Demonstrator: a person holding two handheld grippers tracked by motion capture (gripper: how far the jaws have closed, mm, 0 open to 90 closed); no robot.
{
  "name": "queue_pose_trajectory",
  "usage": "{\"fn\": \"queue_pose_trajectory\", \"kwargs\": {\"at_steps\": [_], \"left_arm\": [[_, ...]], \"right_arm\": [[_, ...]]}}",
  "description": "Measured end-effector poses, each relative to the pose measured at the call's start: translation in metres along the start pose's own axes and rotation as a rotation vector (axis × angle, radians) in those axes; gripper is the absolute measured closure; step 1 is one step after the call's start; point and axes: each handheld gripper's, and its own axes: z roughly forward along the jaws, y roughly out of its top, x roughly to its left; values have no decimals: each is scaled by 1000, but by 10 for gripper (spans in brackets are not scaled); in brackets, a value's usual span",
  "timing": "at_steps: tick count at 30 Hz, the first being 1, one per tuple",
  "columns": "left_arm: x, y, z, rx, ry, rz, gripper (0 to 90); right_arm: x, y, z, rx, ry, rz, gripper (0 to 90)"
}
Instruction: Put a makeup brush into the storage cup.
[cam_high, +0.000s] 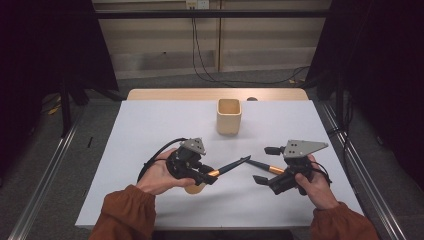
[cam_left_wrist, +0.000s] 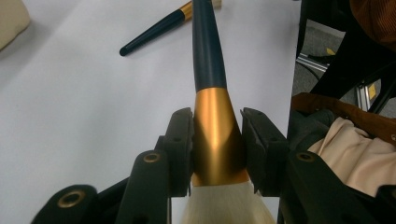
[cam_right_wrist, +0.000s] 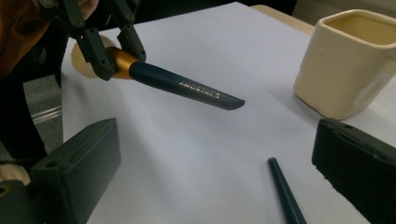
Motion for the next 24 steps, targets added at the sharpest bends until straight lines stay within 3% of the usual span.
{"fn": "queue_pose_trajectory", "kwargs": {"at_steps": [4, 6, 15, 24], "left_arm": [[0, 0, 1, 15, -5, 4, 647], [0, 0, 2, 19, -11, 4, 647], [0, 0, 5, 35, -30, 3, 647], [-1, 1, 9, 53, -57, 7, 647]], "right_arm": [[-1, 5, 7, 60, 32, -31, 17], [-1, 8, 10, 107, 43, -74, 18], [-4, 27, 27, 260, 111, -174, 22], [2, 47, 45, 414, 188, -274, 29]]}}
